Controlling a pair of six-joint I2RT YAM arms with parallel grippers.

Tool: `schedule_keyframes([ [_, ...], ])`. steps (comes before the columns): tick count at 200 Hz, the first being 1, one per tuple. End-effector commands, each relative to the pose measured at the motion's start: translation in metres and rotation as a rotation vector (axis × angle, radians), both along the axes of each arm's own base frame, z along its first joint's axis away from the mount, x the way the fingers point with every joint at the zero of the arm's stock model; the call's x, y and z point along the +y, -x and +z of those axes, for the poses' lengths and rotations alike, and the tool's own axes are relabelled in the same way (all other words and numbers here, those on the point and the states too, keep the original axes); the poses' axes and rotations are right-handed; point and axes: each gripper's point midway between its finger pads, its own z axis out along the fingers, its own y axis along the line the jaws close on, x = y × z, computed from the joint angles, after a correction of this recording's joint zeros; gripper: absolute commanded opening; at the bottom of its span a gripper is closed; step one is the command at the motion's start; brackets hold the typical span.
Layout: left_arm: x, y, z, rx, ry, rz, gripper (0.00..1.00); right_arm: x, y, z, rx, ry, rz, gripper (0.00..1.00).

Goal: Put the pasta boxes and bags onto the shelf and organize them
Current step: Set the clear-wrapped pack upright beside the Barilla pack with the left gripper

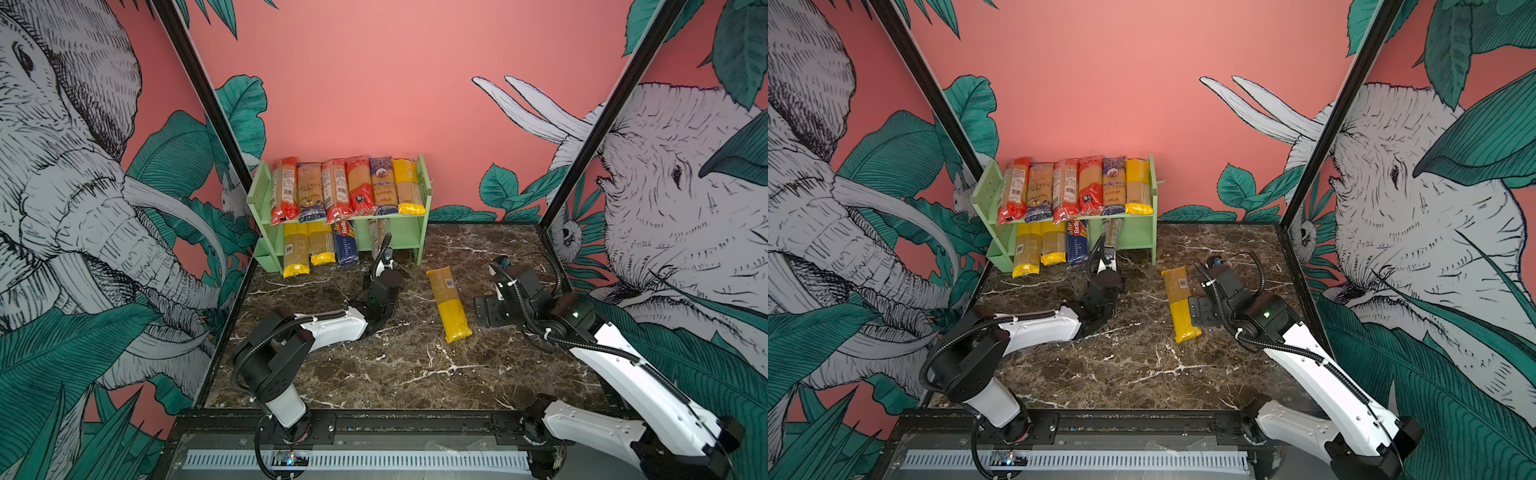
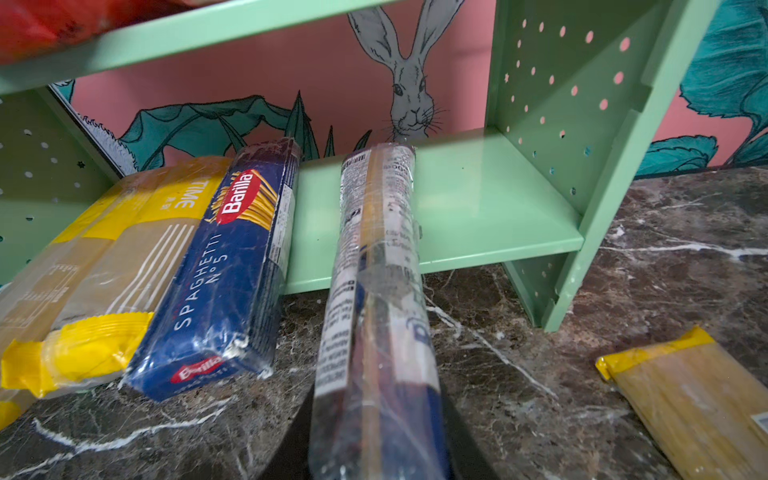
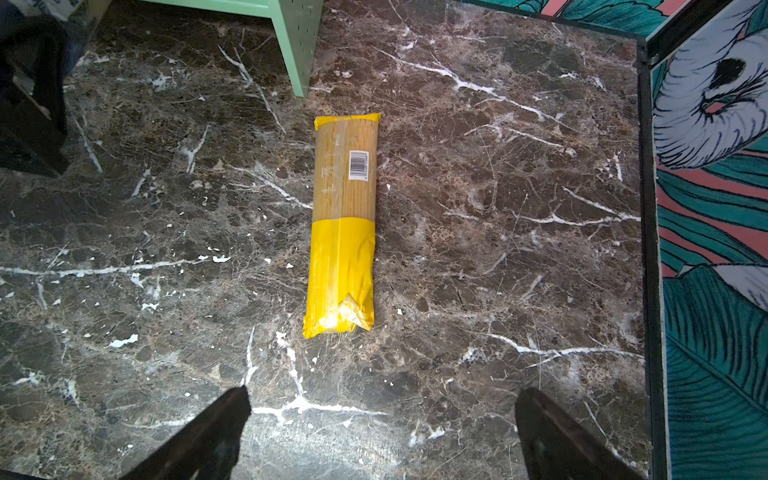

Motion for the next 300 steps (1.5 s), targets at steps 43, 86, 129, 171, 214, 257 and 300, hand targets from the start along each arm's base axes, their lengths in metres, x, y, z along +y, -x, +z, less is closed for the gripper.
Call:
schedule_keyframes([
  [43, 0.027, -0.035, 0.058, -0.152, 0.220, 0.200, 0.00, -0.008, 0.001, 0.003, -0.005, -0.009, -0.005, 0.99],
  [86, 0.032, -0.045, 0.045, -0.117, 0.195, 0.236, 0.00, -0.007, 0.000, 0.001, 0.004, -0.020, -0.007, 0.99],
  [129, 0.056, -0.058, 0.029, -0.086, 0.194, 0.292, 0.00, -0.006, -0.002, 0.001, 0.007, -0.023, -0.008, 0.99],
  [171, 0.066, -0.064, 0.010, -0.043, 0.203, 0.306, 0.00, -0.005, -0.003, 0.001, 0.010, -0.028, -0.008, 0.99],
  [214, 0.063, -0.068, -0.002, -0.008, 0.208, 0.279, 0.18, -0.004, -0.004, 0.003, 0.012, -0.034, -0.012, 0.99],
  [257, 0.057, -0.070, -0.004, 0.010, 0.205, 0.245, 0.59, -0.004, -0.004, 0.006, 0.007, -0.036, -0.016, 0.99],
  [300, 0.049, -0.070, -0.002, 0.033, 0.205, 0.194, 0.67, -0.004, -0.004, 0.007, 0.006, -0.040, -0.014, 0.99],
])
